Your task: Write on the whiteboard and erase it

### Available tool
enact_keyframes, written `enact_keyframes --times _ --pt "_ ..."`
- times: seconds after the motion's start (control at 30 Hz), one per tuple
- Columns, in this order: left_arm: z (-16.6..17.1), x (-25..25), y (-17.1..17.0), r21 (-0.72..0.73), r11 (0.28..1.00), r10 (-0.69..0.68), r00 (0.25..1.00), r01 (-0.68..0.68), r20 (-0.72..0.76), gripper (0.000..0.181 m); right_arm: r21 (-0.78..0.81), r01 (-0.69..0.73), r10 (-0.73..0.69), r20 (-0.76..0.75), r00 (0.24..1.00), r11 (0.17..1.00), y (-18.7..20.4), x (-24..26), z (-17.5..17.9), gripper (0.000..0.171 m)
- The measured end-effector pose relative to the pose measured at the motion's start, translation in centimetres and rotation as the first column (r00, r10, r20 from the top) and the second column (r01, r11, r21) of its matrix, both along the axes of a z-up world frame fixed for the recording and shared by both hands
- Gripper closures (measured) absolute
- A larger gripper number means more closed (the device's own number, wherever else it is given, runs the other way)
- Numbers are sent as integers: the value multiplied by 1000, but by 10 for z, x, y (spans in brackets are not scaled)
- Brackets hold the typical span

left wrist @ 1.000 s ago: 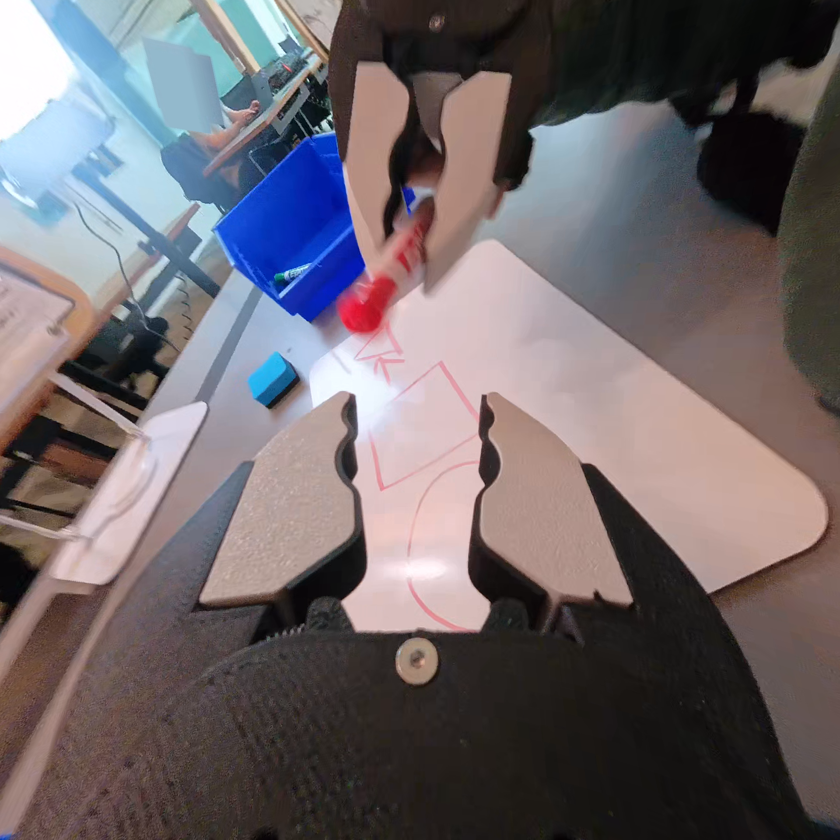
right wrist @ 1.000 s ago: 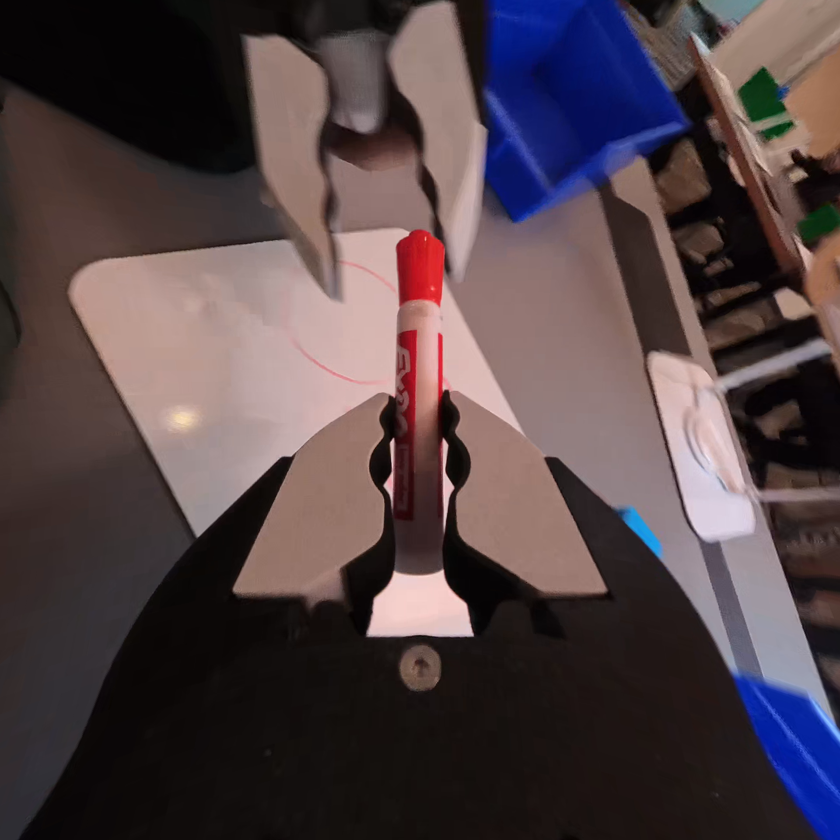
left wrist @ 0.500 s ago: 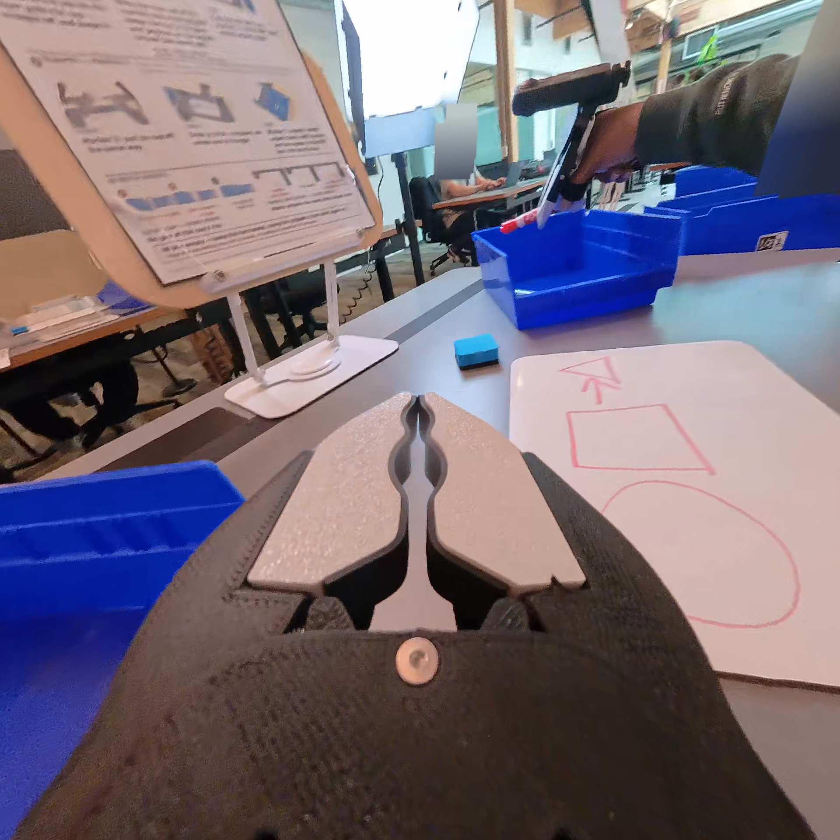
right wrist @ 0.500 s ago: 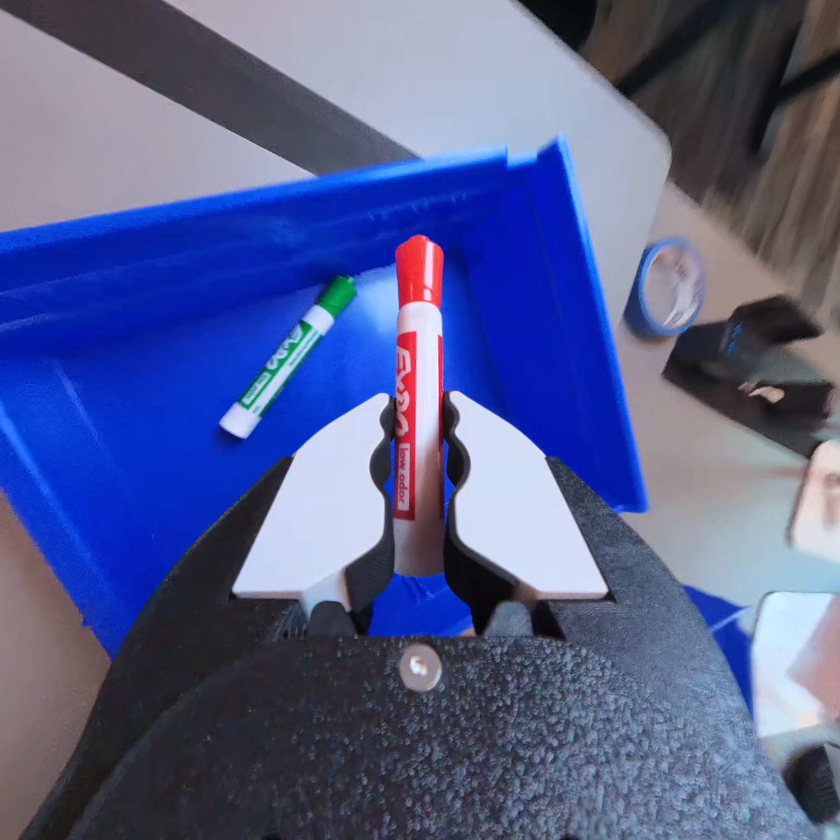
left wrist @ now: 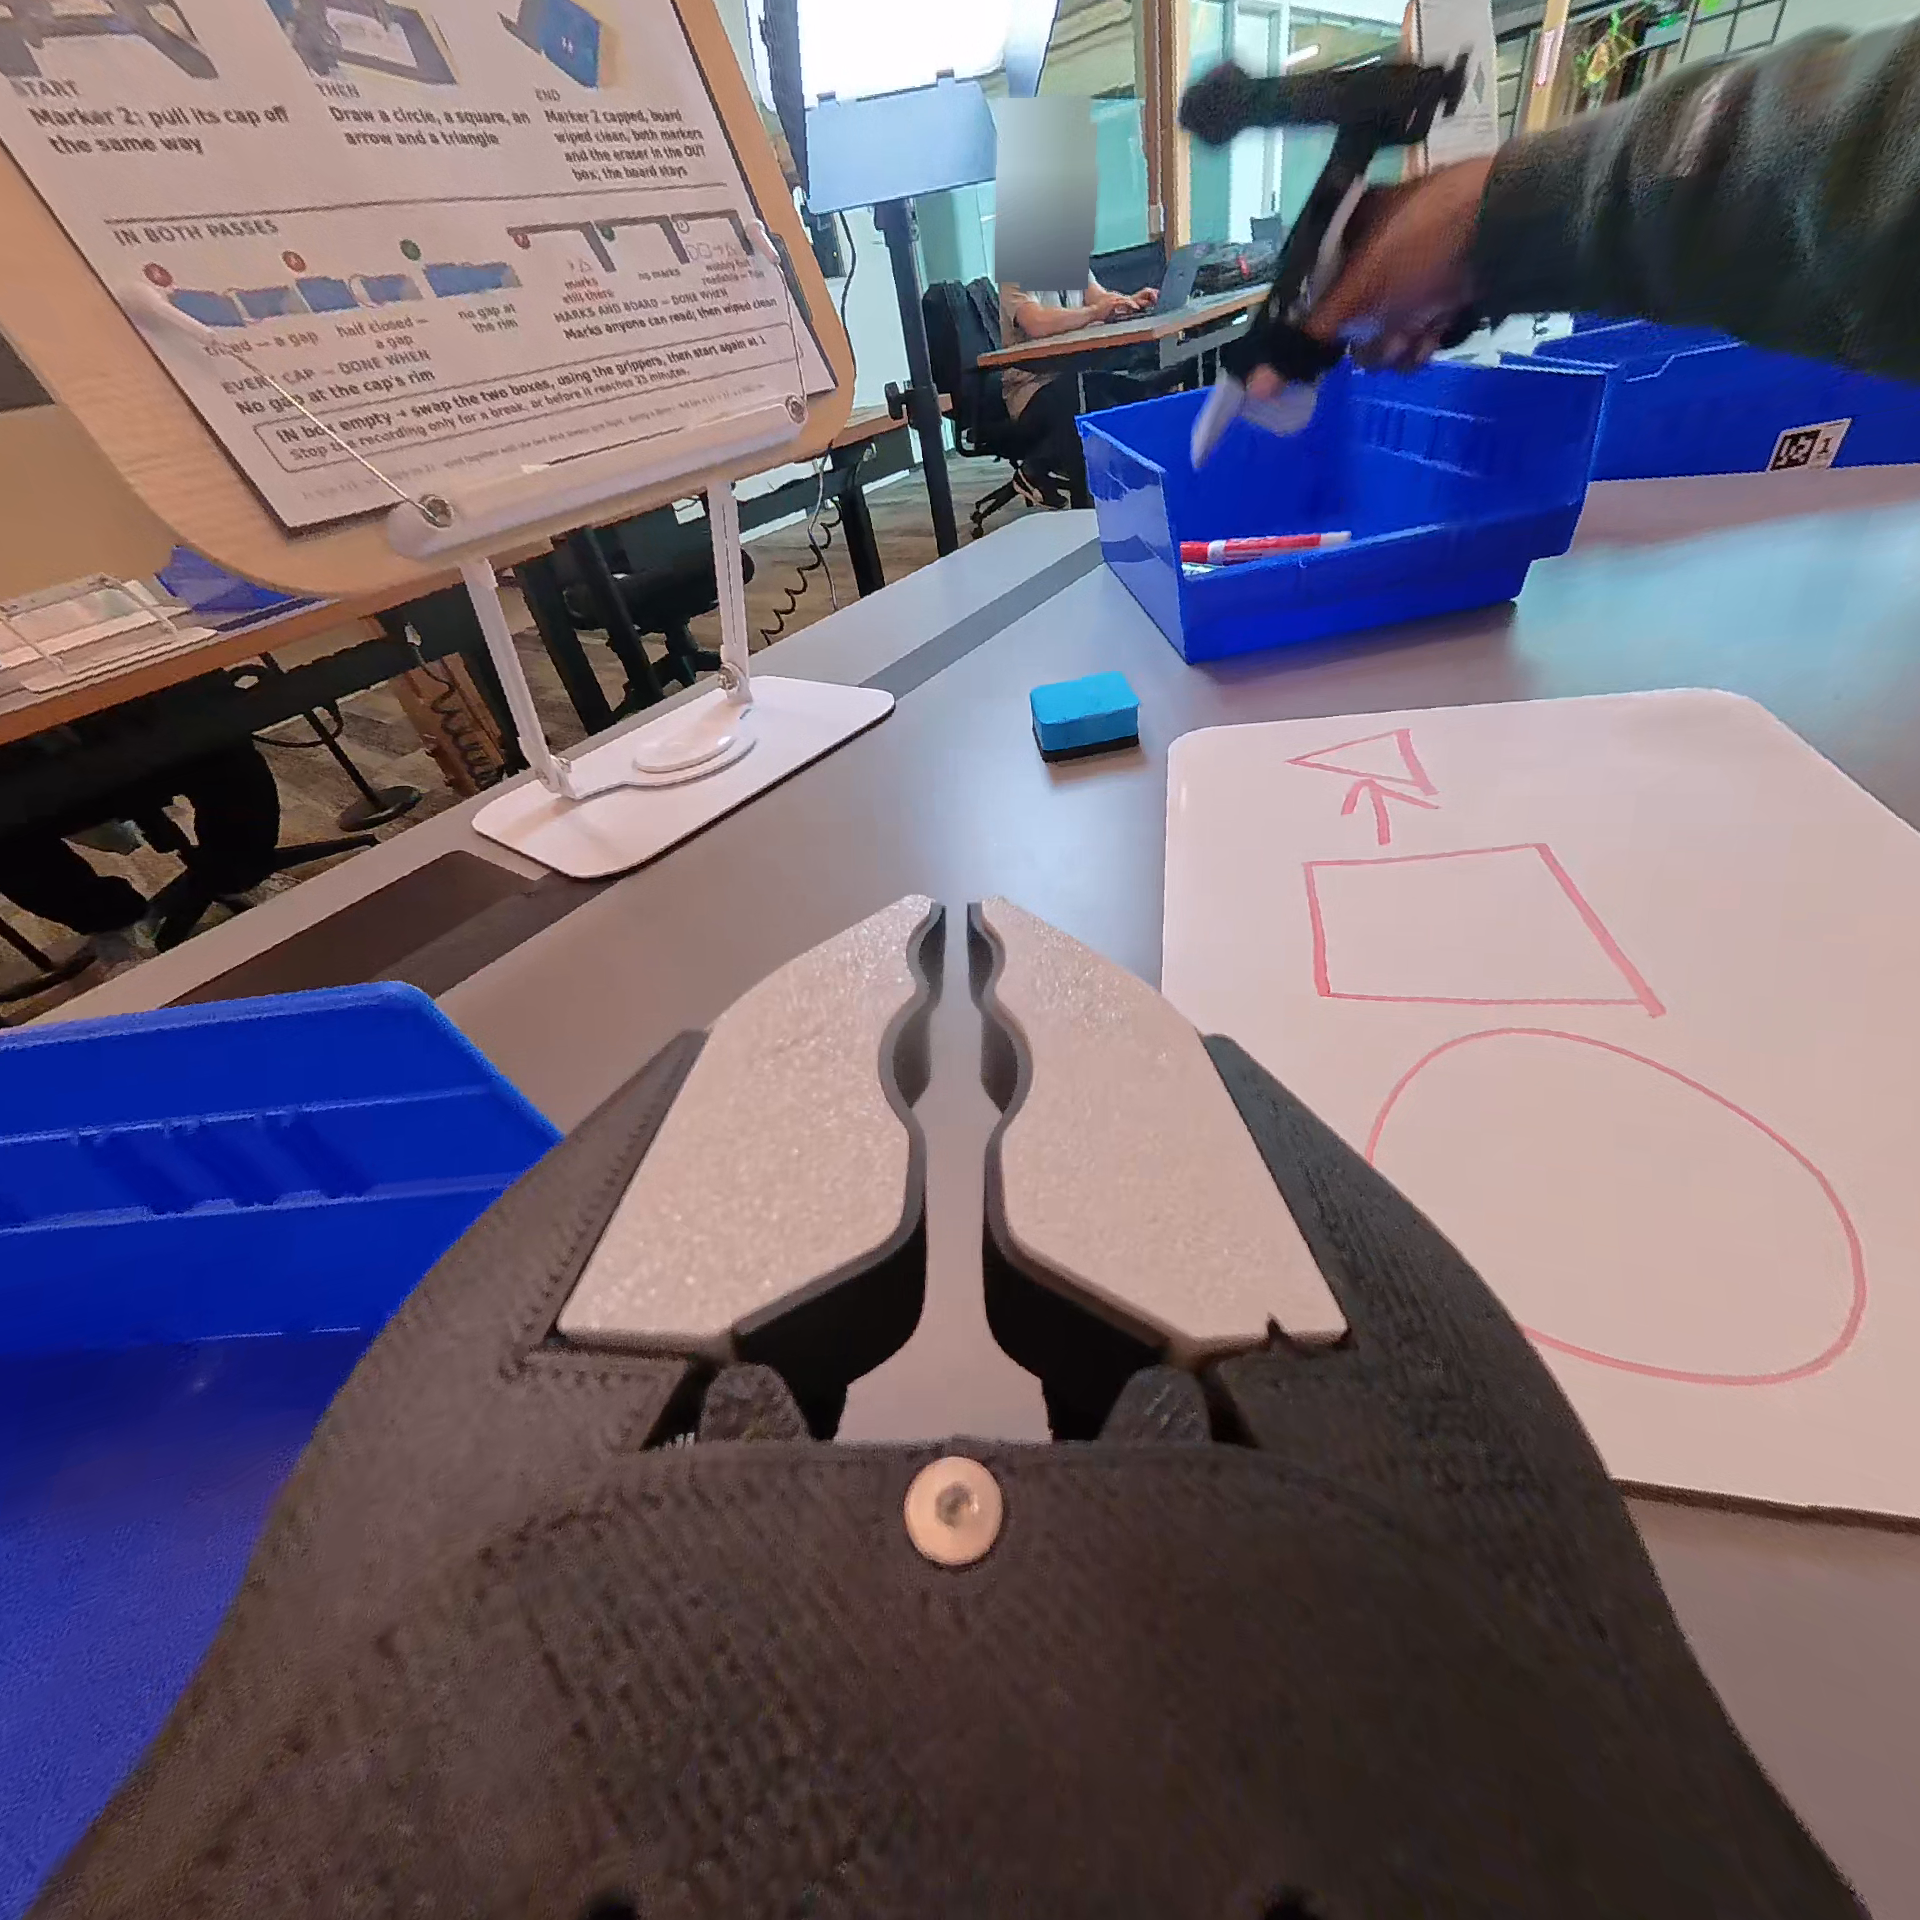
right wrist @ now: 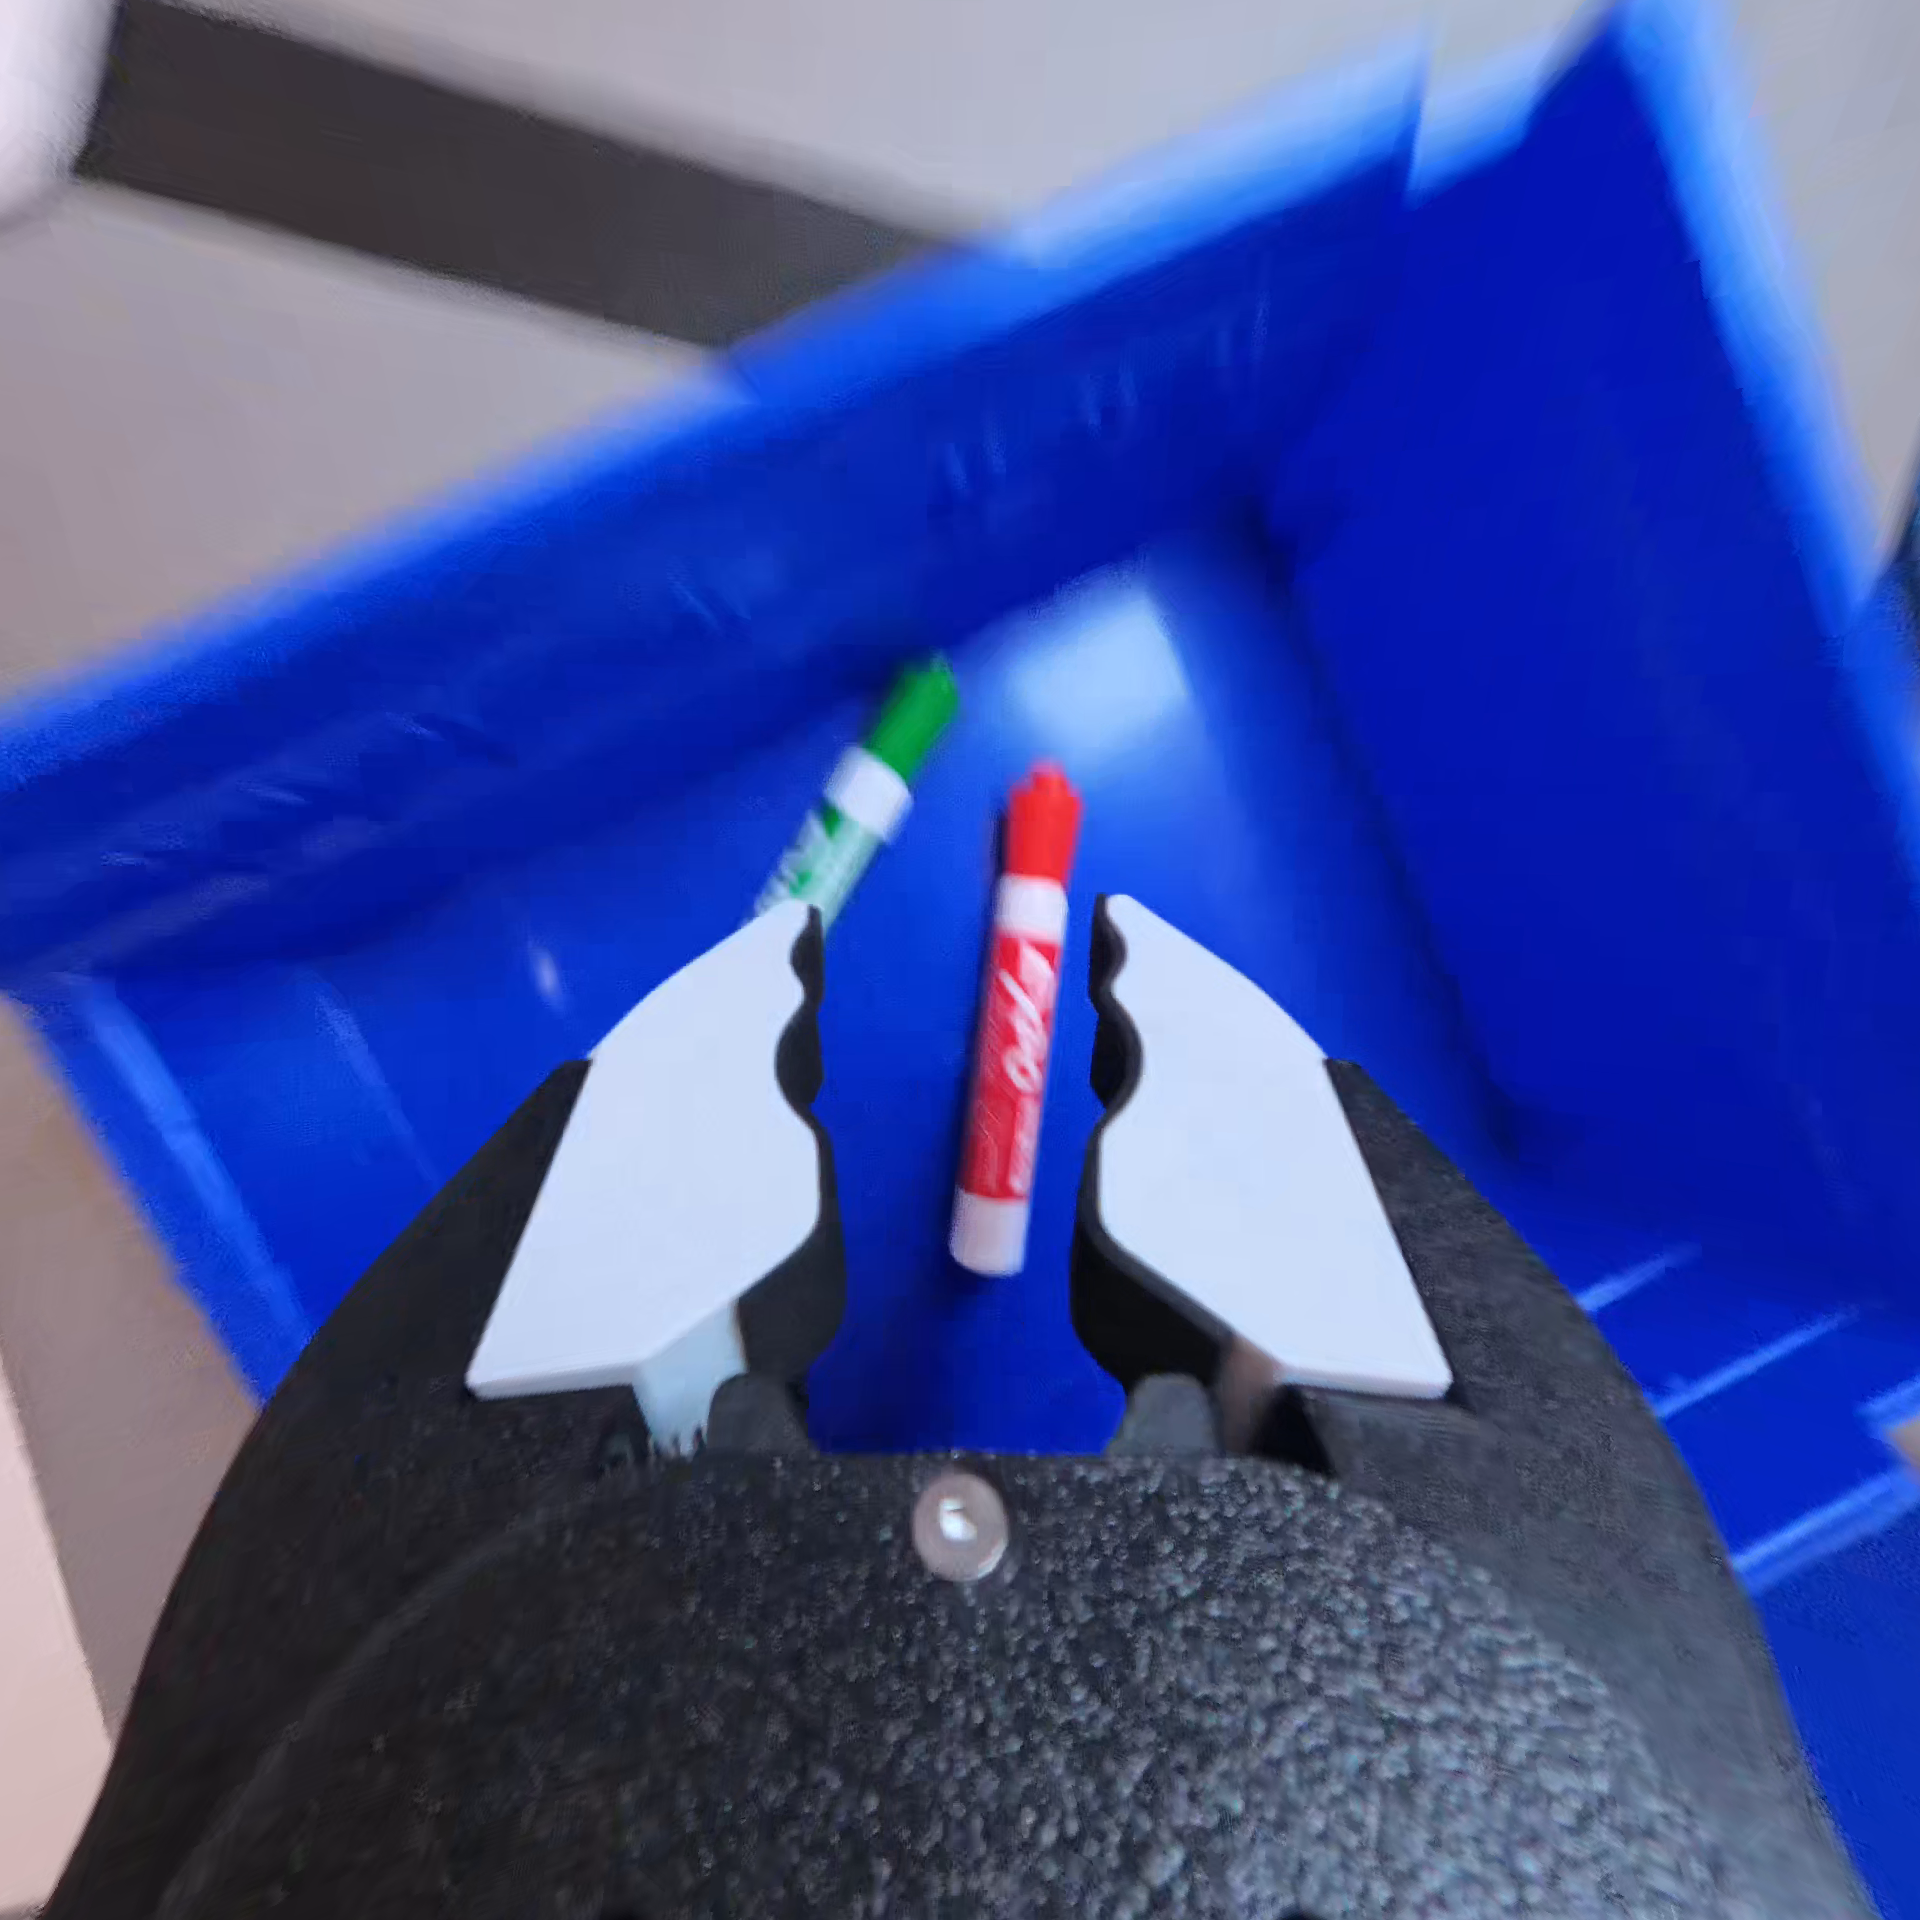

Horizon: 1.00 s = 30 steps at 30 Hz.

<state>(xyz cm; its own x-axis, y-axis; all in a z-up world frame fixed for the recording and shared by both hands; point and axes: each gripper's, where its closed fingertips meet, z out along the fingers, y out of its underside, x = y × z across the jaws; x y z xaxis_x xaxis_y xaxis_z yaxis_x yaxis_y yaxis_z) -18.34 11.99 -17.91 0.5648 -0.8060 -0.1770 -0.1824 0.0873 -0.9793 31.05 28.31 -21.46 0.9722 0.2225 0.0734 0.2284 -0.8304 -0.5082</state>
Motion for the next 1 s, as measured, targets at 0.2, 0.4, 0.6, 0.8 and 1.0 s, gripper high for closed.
enact_keyframes --times 0.2,0.4,0.6,0.8,1.0 --pt "-16 9 -1 -83 996 -43 999 40 -31 168 202 -382 378 58 924 902 -26 -137 83 116" --pt "-24 14 -6 -147 986 -83 996 76 -40 157 -35 -560 561 29 827 827 -58 -243 5 111" --pt "-28 17 -10 -160 981 -118 992 108 -52 156 -105 -481 484 3 875 870 -32 -246 -43 103" --pt "-35 22 -13 -176 975 -153 985 138 -74 154 -136 -527 533 15 846 839 -34 -248 -53 120" --pt "-37 25 -20 -195 966 -192 977 172 -89 151 -62 -751 752 -28 659 657 -100 -267 -8 121"
